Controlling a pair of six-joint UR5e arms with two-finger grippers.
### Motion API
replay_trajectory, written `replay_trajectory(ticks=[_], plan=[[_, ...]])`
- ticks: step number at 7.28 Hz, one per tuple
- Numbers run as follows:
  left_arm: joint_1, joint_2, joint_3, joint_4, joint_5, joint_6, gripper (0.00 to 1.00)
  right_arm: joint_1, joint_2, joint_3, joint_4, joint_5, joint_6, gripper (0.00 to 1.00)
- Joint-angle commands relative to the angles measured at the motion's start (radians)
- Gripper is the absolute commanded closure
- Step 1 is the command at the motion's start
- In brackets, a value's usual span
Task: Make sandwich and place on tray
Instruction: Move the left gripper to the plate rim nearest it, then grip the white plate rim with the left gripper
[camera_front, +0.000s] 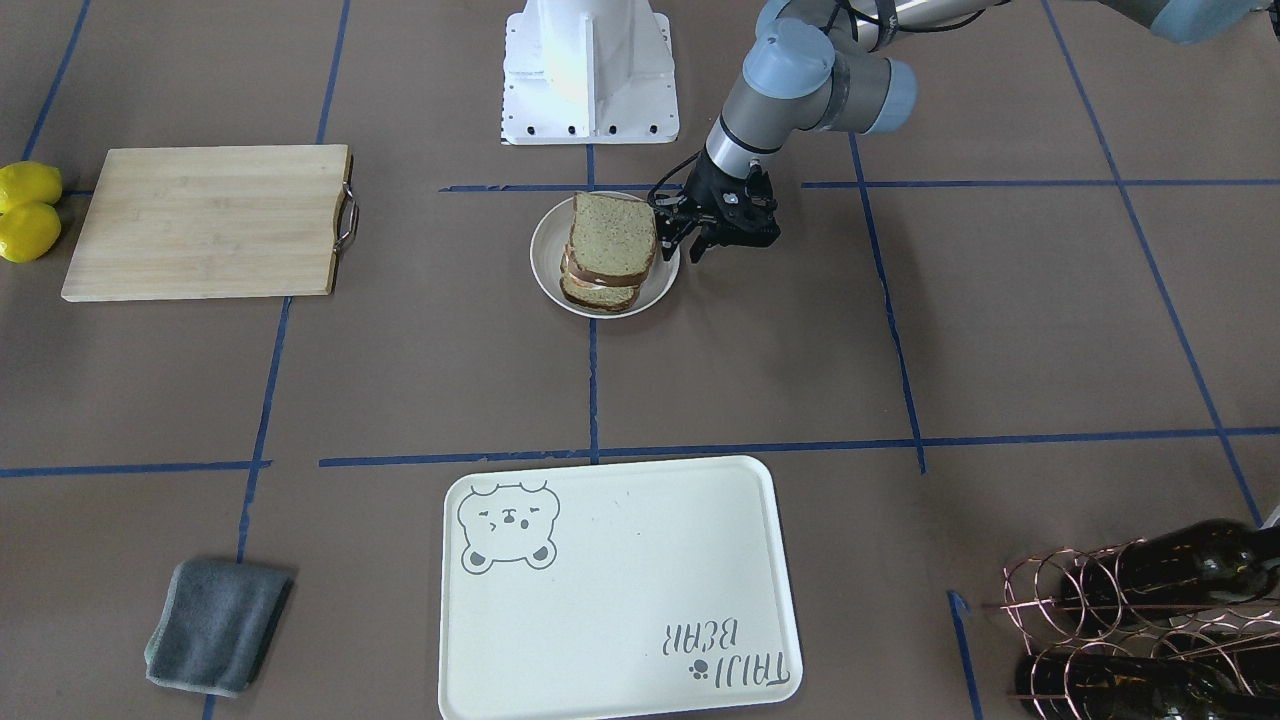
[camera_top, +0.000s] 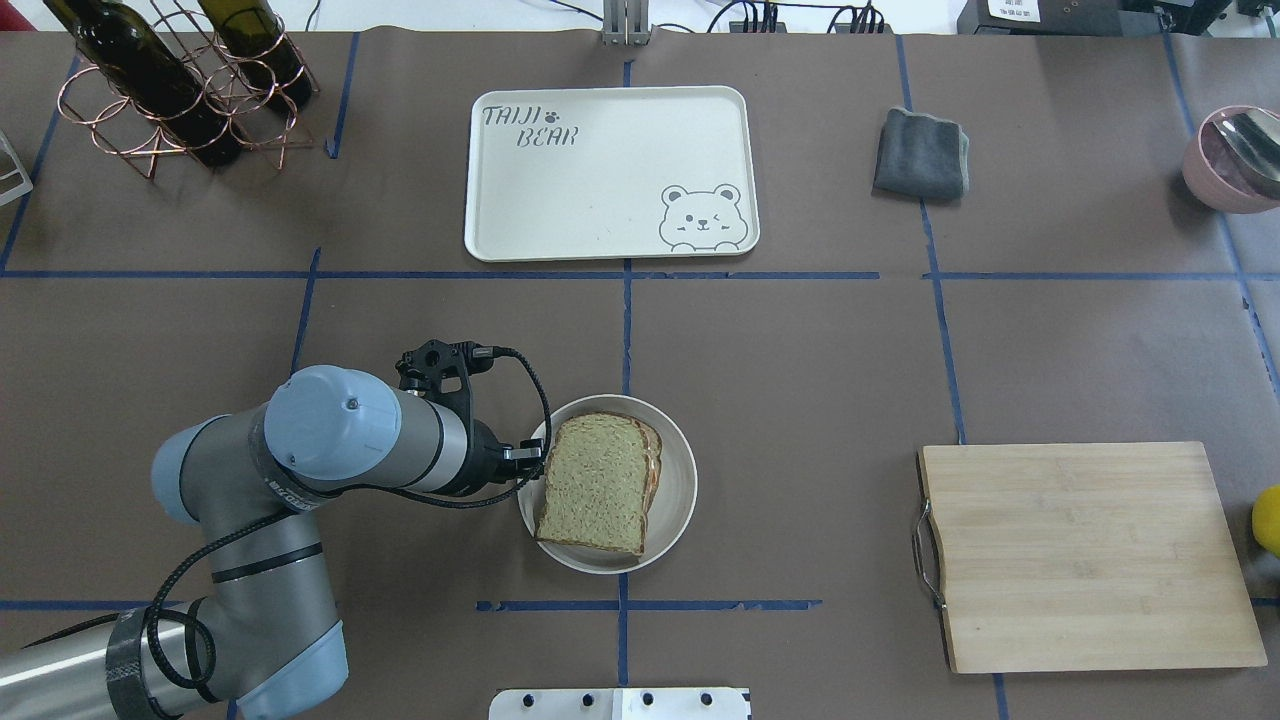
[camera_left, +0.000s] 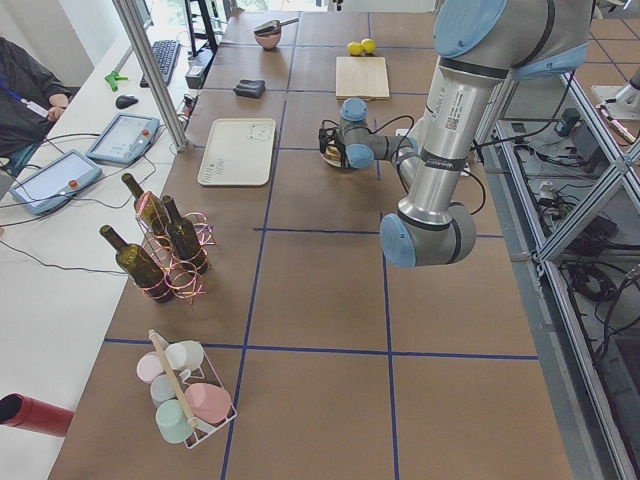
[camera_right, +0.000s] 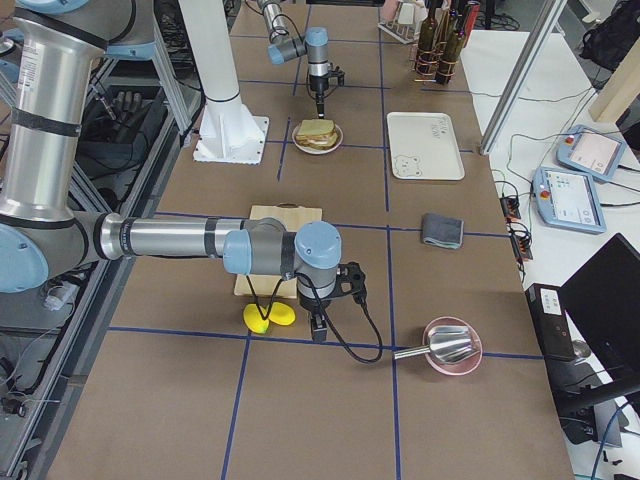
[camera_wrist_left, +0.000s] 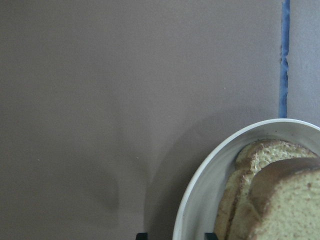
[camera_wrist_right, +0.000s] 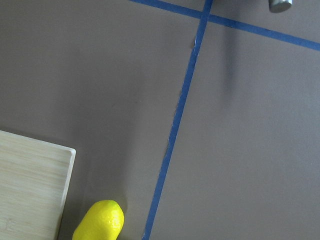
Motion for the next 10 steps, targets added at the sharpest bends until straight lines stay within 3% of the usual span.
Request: replay_trajectory(ticks=[1,10], plan=[[0.009,-0.012,0.015,-0.001,0.0,0.001,0.73,-0.001,0.002,-0.012,0.0,0.002,0.001,0.0],[0.011,-0.022,0.035,-0.004,0.0,0.009,0.78,-0.001,0.005,-0.019,0.0,0.0,0.001,0.0]])
